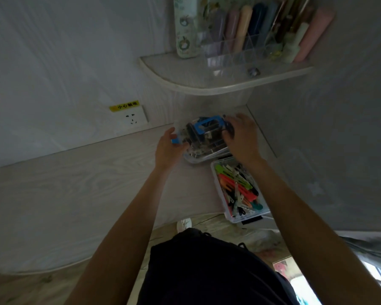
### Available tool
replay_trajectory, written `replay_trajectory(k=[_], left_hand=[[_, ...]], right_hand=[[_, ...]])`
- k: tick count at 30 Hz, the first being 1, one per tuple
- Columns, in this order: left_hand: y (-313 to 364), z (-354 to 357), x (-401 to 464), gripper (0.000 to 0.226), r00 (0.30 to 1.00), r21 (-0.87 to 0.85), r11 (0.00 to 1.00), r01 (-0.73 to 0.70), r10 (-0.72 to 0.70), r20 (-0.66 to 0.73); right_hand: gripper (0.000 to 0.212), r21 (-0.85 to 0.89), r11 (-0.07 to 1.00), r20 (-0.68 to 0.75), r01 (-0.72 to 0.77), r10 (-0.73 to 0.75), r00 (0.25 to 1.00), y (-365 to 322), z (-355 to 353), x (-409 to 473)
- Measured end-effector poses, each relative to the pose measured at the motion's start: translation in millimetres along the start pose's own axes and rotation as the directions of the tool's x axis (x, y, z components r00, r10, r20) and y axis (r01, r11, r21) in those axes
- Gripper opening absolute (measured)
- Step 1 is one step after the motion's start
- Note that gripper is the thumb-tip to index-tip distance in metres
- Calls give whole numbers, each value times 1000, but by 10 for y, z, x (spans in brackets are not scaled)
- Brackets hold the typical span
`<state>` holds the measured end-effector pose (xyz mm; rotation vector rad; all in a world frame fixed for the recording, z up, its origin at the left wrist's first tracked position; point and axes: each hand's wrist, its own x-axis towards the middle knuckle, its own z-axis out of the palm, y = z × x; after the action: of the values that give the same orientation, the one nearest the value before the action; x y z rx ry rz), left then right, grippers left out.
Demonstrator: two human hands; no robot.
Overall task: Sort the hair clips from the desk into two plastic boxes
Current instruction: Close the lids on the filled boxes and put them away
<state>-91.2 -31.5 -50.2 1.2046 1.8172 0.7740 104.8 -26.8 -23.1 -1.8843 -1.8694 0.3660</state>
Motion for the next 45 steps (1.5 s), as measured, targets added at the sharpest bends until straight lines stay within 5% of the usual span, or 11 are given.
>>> replay_trajectory(k=[2, 10, 17, 20, 25, 29, 32, 36, 40, 45], left_hand=[[17, -20, 7, 70, 1000, 14, 1000, -6, 5, 11], [-49, -80, -18, 58, 996, 64, 994, -83, 86, -32], [-103, -25, -63, 60, 985, 149, 977, -151, 162, -62], [-200, 15, -75, 62, 997, 10, 997, -77, 77, -8], [-187, 51, -75, 63, 999, -207, 978, 30, -21, 47], [-156, 48, -35, 85, 987, -319, 934, 162, -157, 40], [-118, 70, -61, 67, 992, -185, 976, 118, -124, -20], [-48, 68, -185, 34, 994, 65, 997, -41, 47, -95], [-11, 118, -251, 41, 983, 311, 944, -105, 147, -115], [-39, 178, -244, 51, 982, 297, 944, -143, 174, -80]], right_hand=[[40, -30, 995, 71, -98, 100, 992, 173, -6, 97], [35, -45, 995, -30, -87, 86, 996, 363, 117, 65], [35, -43, 997, 57, -58, 61, 997, 474, 24, 144], [35, -60, 993, 80, -105, 110, 991, 496, -80, 192], [26, 143, 972, 105, -187, 173, 979, 479, -92, 174], [23, 397, 792, 295, -464, 368, 882, 479, -72, 265], [41, 470, 686, 337, -556, 443, 831, 462, -73, 307], [50, 339, 789, 259, -513, 446, 857, 453, -33, 292], [35, 193, 910, 152, -368, 342, 927, 439, 16, 221], [30, 163, 934, 46, -318, 315, 948, 422, 138, 166]])
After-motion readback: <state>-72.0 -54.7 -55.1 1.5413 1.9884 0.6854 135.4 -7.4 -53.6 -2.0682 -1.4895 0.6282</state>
